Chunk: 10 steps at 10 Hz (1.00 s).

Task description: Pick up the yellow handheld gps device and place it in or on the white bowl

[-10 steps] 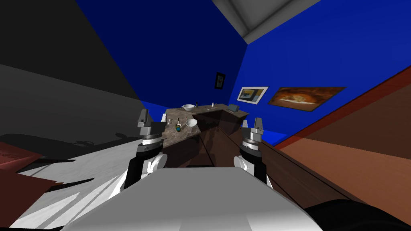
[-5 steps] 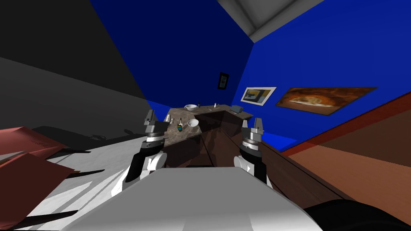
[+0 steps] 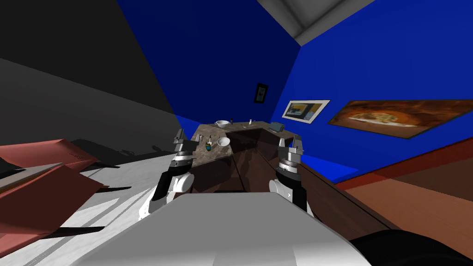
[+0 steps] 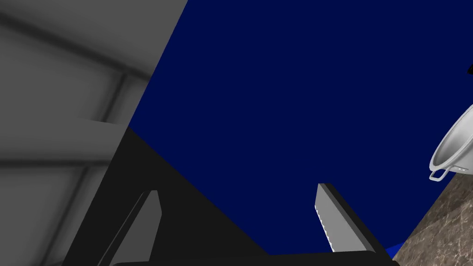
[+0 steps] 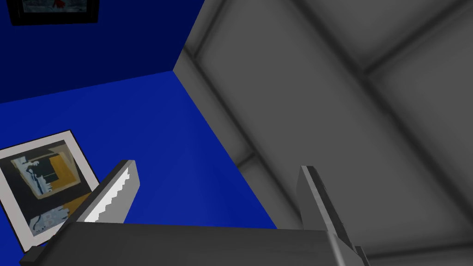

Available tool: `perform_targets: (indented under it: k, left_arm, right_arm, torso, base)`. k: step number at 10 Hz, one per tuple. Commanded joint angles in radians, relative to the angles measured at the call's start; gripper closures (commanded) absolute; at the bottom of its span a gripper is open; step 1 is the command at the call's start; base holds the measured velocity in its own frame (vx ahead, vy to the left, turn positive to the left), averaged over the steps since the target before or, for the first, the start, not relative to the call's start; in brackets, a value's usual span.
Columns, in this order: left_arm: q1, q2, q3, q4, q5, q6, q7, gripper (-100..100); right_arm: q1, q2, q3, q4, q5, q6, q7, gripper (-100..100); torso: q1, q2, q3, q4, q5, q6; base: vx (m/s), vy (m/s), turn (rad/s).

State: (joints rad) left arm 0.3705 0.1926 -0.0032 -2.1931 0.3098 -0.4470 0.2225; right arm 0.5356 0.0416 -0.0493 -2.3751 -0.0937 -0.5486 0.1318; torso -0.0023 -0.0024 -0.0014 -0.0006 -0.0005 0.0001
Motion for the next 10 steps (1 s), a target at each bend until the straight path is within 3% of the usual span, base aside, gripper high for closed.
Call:
perform_targets:
  k: [1,10]
  left_arm:
    - [-0.011,0.008,0.001,0.026,0.04,0.021,0.028,-100]
    - [-0.071,0.005,0.017,0.255,0.228,0.095,0.213,-100]
  right_arm:
    - [0.0,0.0,0.0,0.0,0.0,0.0,0.0,0]
    - [0.0,0.0,0.0,0.0,0.0,0.0,0.0,0]
  torso:
    - [0.0,0.0,0.0,0.0,0.0,0.0]
    - [0.0,-0.001,0.0,0.0,0.0,0.0]
  base:
    - [0.027,-0.037,0.11]
    - [0.032,-0.044,0.042]
